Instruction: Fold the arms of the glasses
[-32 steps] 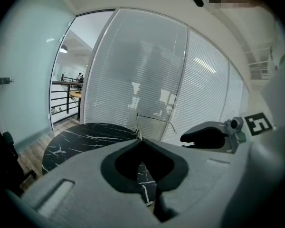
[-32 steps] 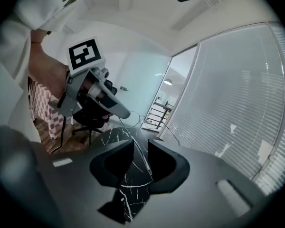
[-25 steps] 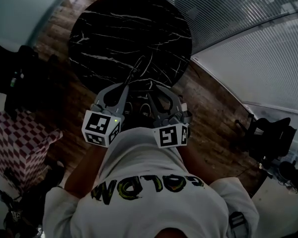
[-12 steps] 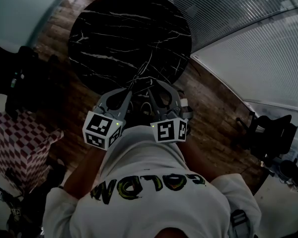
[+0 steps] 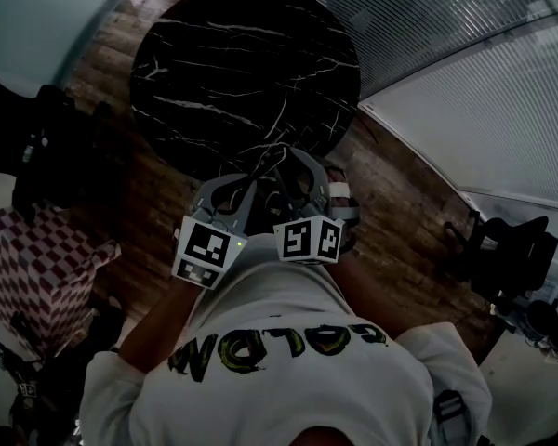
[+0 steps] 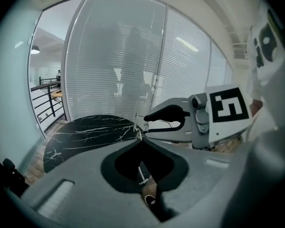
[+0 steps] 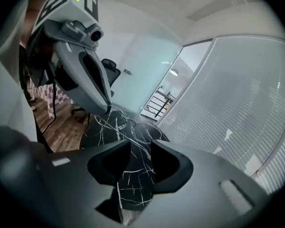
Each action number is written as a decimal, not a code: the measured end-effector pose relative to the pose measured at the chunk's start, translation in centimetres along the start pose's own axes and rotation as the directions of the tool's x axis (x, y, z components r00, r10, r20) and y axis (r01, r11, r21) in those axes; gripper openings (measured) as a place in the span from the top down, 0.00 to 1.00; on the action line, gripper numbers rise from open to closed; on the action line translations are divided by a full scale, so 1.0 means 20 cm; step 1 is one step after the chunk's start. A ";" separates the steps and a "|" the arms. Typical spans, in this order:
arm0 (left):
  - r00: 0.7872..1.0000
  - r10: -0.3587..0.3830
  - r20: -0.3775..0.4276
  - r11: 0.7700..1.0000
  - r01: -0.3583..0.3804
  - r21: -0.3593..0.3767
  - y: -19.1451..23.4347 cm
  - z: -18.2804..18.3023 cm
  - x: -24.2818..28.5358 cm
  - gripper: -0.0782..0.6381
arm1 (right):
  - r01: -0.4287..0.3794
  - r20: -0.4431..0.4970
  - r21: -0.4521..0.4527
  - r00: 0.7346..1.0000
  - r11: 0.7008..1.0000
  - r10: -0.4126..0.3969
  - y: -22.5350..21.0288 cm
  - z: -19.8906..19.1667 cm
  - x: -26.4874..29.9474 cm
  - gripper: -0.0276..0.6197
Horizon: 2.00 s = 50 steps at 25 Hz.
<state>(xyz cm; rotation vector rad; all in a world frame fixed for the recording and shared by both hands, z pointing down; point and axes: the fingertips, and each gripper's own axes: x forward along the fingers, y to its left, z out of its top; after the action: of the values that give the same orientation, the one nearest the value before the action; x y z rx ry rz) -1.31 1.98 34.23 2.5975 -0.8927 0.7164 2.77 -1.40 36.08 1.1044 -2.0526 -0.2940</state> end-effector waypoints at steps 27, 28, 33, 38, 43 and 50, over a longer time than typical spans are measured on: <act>0.996 0.084 0.039 0.991 -0.079 -0.109 0.27 0.04 0.01 0.89 | -0.045 -0.033 0.165 0.998 0.985 0.051 -0.15 -0.13 0.01 0.65; 0.996 0.079 0.043 0.991 -0.074 -0.113 0.26 0.04 0.02 0.89 | -0.054 -0.041 0.174 0.997 0.983 0.062 -0.14 -0.14 0.02 0.65; 0.996 0.061 0.059 0.991 -0.053 -0.124 0.25 0.05 0.03 0.89 | -0.089 -0.058 0.151 0.993 0.984 0.099 -0.08 -0.17 0.06 0.65; 0.995 0.073 0.070 0.989 -0.062 -0.137 0.27 0.07 0.05 0.89 | -0.139 -0.007 0.150 0.990 0.979 0.142 -0.01 -0.08 0.06 0.66; 0.996 0.063 0.069 0.990 -0.053 -0.129 0.26 0.08 0.09 0.89 | -0.181 0.048 0.111 0.983 0.977 0.176 0.07 0.01 0.06 0.66; 0.997 0.027 0.067 0.993 -0.020 -0.115 0.19 0.09 0.15 0.89 | -0.211 0.064 0.073 0.976 0.975 0.207 0.12 0.04 0.09 0.65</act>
<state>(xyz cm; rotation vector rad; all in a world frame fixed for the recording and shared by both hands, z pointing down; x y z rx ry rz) -1.12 -3.20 34.81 2.5274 -0.9570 0.5679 0.08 -1.47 37.67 0.9252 -2.2255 -0.1394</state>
